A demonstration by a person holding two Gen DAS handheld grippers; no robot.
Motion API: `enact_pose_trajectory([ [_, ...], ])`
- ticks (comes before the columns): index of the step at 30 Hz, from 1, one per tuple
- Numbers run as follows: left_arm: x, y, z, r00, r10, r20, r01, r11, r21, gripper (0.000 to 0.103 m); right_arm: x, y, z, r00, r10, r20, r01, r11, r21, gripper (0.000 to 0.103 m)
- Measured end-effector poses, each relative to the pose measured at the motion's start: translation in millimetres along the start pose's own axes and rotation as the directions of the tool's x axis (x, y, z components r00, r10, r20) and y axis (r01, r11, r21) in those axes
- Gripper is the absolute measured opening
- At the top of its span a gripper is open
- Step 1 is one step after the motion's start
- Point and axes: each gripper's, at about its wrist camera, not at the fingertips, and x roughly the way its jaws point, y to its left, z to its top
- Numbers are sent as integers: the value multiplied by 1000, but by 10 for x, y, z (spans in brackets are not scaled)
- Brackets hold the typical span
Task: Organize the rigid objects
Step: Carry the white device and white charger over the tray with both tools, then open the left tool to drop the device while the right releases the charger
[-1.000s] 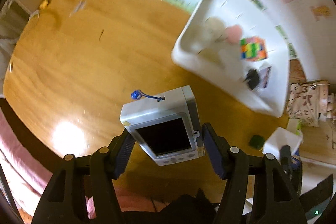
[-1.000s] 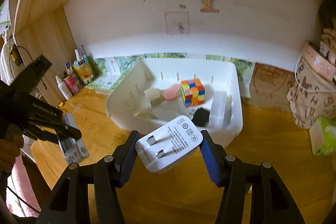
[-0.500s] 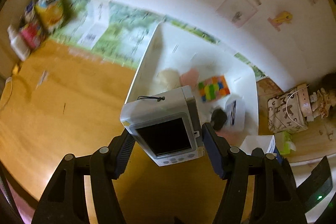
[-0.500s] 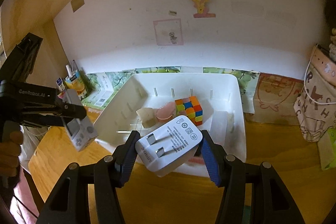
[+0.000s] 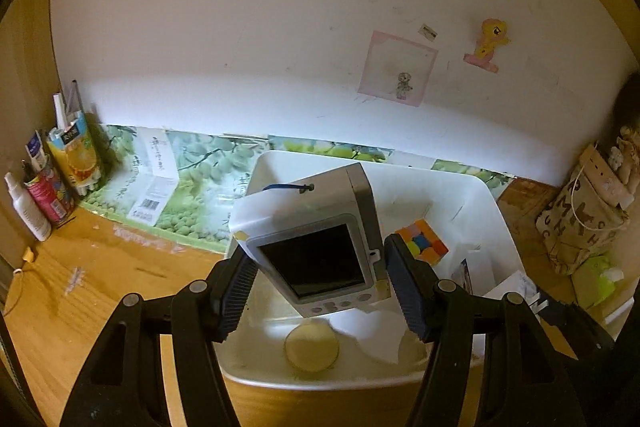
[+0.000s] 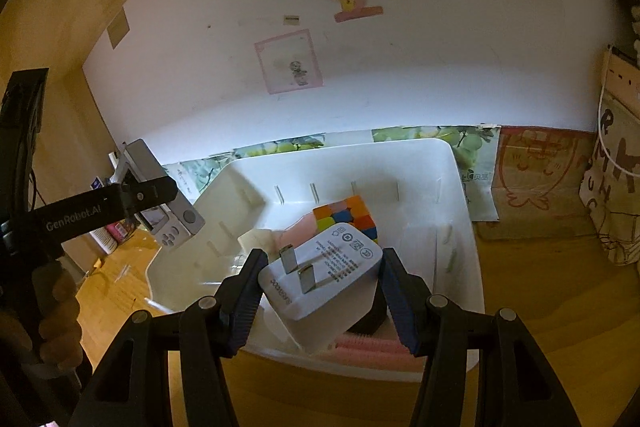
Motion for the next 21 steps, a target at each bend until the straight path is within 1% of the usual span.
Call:
enact_pose_trajectory([
  [3, 61, -27, -15, 1000, 10, 18, -10, 1000, 12, 67, 62, -42, -27, 1000, 1, -9, -1, 1000, 12, 57],
  [7, 122, -53, -38, 1000, -1, 11, 1, 1000, 28, 67, 129, -61, -45, 999, -12, -32, 13, 1000, 12, 57],
  [11, 26, -118, -11, 996, 4, 87, -9, 998, 58, 66, 168, -98, -51, 999, -18, -49, 20, 999, 39, 57],
  [13, -12, -174, 13, 995, 0, 96, -8, 996, 90, 67, 117, -104, -43, 1000, -13, -17, 14, 999, 51, 58],
  [14, -17, -190, 17, 996, -5, 93, -4, 995, 97, 67, 90, -84, -34, 1000, -11, -7, 12, 999, 46, 59],
  [15, -29, -204, 20, 996, -10, 90, 0, 995, 100, 67, 83, -72, -33, 1000, -11, -7, 11, 999, 40, 65],
  [16, -43, -214, 22, 996, -10, 88, 1, 995, 101, 69, 74, -50, -28, 1000, -13, -9, 14, 999, 31, 68],
  [18, -95, -231, 27, 996, -15, 93, 6, 995, 104, 73, 37, -26, -12, 1000, -17, -1, 17, 1000, 26, 70],
  [19, -126, -238, 29, 995, -15, 99, 5, 994, 106, 76, 7, -20, -6, 1000, -21, 5, 20, 999, 26, 73],
  [21, -211, -256, 37, 993, -9, 120, -5, 994, 113, 78, -46, -16, 12, 999, -34, 13, 33, 999, 26, 75],
])
